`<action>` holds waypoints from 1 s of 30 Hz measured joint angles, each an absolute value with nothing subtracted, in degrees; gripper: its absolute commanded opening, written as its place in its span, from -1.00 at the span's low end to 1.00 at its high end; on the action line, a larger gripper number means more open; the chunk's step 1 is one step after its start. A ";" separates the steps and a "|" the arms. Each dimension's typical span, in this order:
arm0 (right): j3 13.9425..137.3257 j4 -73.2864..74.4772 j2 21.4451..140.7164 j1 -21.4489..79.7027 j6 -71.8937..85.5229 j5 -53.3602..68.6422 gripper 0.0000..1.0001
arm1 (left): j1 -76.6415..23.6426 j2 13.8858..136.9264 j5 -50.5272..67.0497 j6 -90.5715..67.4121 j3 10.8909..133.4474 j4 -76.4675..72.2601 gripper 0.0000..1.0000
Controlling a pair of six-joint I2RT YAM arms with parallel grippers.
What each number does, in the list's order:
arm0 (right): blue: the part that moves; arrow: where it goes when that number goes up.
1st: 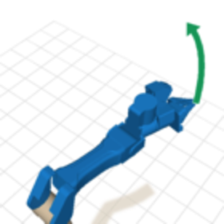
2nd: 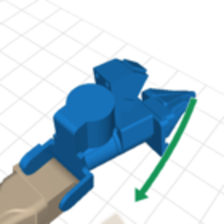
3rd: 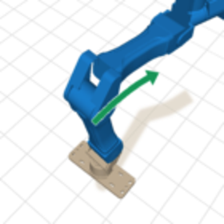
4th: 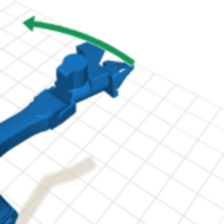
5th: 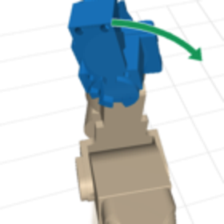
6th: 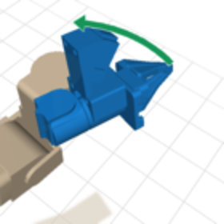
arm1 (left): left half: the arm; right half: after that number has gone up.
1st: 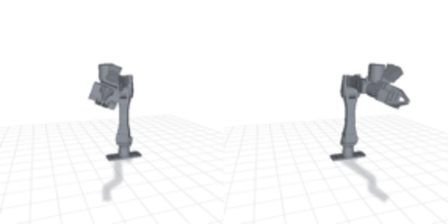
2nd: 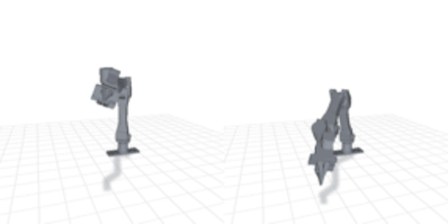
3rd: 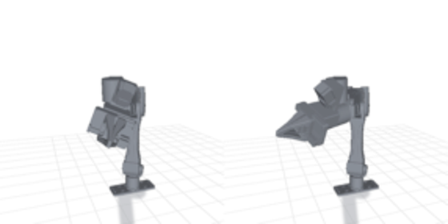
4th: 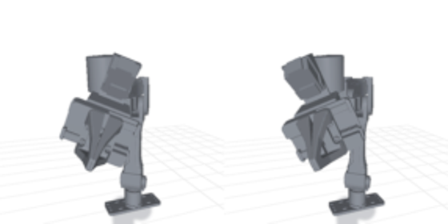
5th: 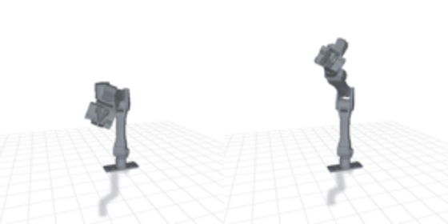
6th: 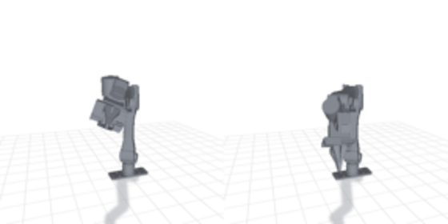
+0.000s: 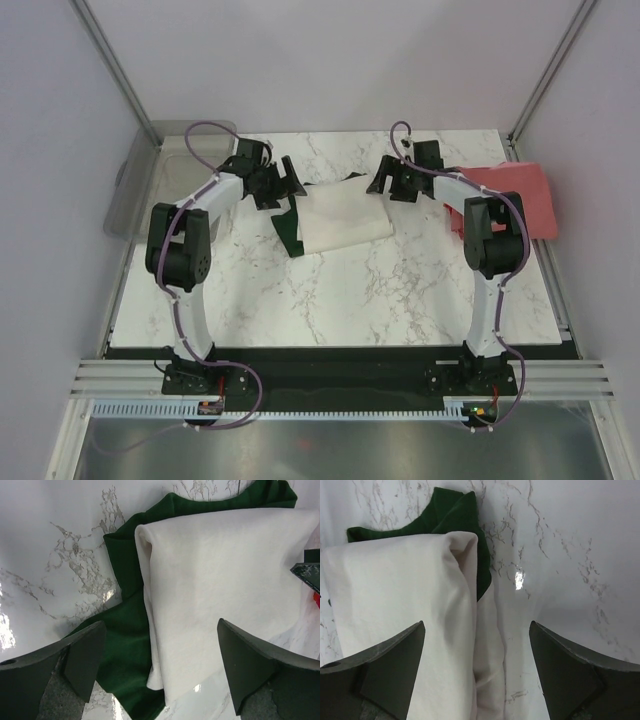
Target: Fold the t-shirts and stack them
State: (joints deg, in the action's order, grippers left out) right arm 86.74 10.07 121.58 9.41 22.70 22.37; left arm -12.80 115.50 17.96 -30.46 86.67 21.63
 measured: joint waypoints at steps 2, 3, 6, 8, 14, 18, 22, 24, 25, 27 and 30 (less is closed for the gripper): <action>87.53 10.02 123.68 9.61 22.68 22.96 0.84 | -12.99 116.14 17.82 -29.98 86.76 20.71 0.99; 88.25 9.58 124.62 9.69 22.68 23.88 0.82 | -12.99 116.79 17.82 -29.85 87.11 20.58 0.98; 90.98 9.58 126.58 9.93 22.68 23.70 0.69 | -12.93 119.74 17.78 -29.61 88.66 19.94 0.93; 92.16 9.63 127.50 10.04 22.68 23.59 0.50 | -12.84 121.80 17.65 -29.52 89.60 19.81 0.87; 94.35 9.93 129.47 10.76 22.55 22.70 0.28 | -12.84 125.99 17.43 -29.08 94.74 20.03 0.81; 95.11 10.02 129.95 11.75 22.39 21.98 0.26 | -12.82 127.66 18.06 -28.95 96.60 19.92 0.61; 95.22 9.82 129.80 13.06 22.04 20.71 0.65 | -12.82 128.29 18.37 -28.49 96.95 19.90 0.20; 95.02 9.80 129.12 13.65 21.67 19.79 0.74 | -12.71 128.73 18.39 -27.88 96.97 19.97 -0.19; 94.30 9.82 128.49 13.91 21.34 18.76 0.78 | -12.64 128.88 18.50 -27.46 96.97 19.92 -0.27; 91.90 9.96 126.50 14.41 20.69 16.58 0.80 | -12.56 129.19 18.57 -26.65 96.95 20.21 -0.44; 87.48 11.81 122.56 14.09 20.08 13.89 0.81 | -12.51 129.49 19.00 -25.61 96.95 20.21 -0.69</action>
